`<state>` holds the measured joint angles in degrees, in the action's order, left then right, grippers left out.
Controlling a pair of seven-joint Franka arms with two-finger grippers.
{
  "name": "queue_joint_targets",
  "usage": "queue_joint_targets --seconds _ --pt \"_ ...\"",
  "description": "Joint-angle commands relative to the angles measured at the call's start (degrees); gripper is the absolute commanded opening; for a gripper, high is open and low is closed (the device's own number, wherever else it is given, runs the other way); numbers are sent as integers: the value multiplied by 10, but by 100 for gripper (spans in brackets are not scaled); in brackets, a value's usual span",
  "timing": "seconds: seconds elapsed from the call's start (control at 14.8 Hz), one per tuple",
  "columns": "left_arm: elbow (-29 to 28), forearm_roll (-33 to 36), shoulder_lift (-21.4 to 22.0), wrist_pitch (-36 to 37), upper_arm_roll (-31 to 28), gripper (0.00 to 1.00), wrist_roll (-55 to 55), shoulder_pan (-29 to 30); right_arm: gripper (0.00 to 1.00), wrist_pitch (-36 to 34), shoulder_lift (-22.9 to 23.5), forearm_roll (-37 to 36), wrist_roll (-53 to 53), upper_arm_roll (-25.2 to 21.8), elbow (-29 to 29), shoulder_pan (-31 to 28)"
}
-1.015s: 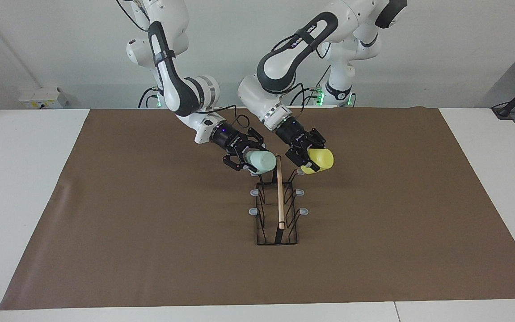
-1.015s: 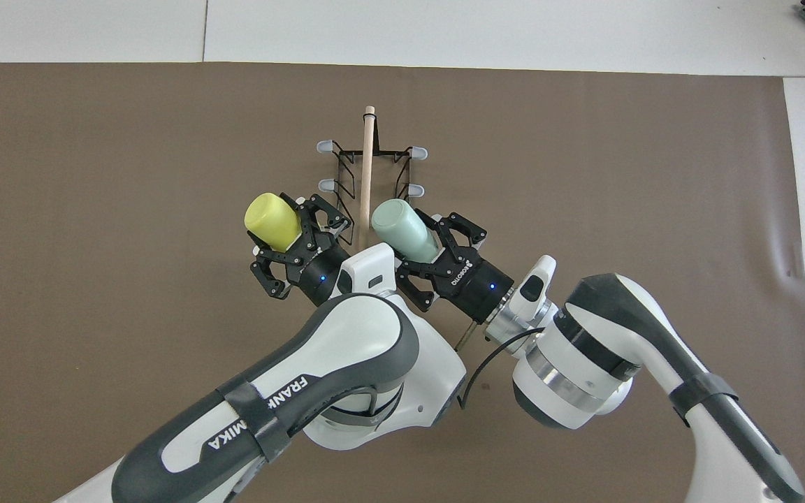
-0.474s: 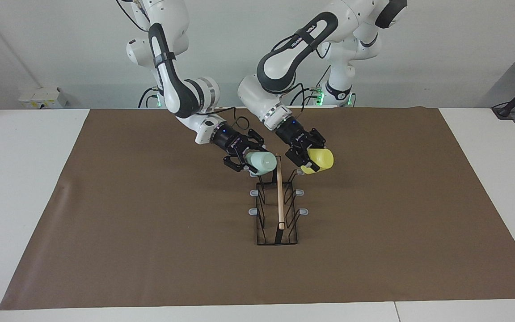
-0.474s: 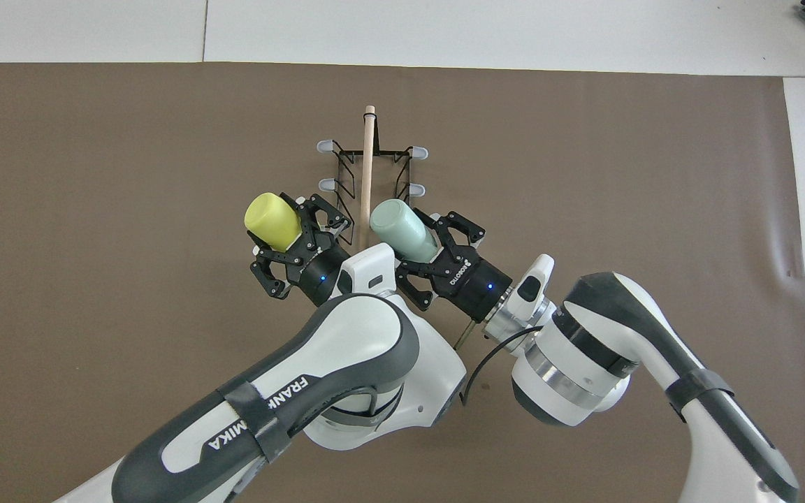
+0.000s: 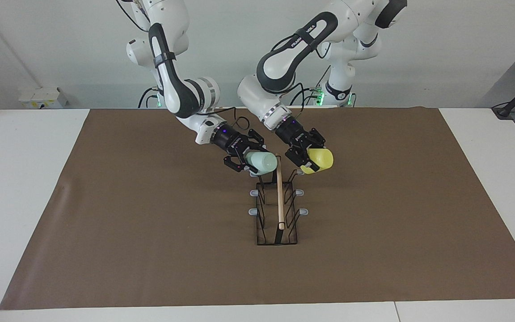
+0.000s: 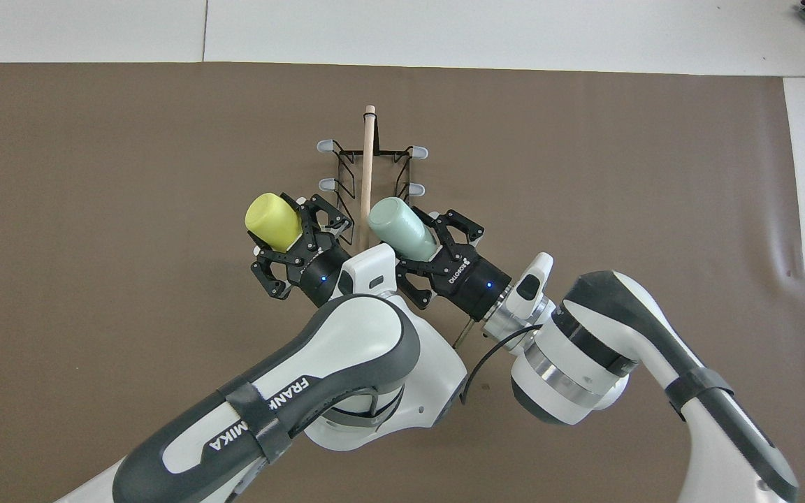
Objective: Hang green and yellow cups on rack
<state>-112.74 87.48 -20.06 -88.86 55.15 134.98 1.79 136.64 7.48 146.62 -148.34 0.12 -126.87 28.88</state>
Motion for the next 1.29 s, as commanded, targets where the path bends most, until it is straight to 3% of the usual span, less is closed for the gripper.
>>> queue_joint_targets --seconds 0.0,0.74,1.22 --pt "9 12 -9 18 -1 0 8 -9 0 -18 23 44 -35 1 29 -18" --pt "5 20 -9 22 -1 0 16 -5 0 -22 24 57 -35 2 29 -15" --pt "4 20 -10 19 -1 0 20 -7 0 -62 64 55 -53 1 26 -19"
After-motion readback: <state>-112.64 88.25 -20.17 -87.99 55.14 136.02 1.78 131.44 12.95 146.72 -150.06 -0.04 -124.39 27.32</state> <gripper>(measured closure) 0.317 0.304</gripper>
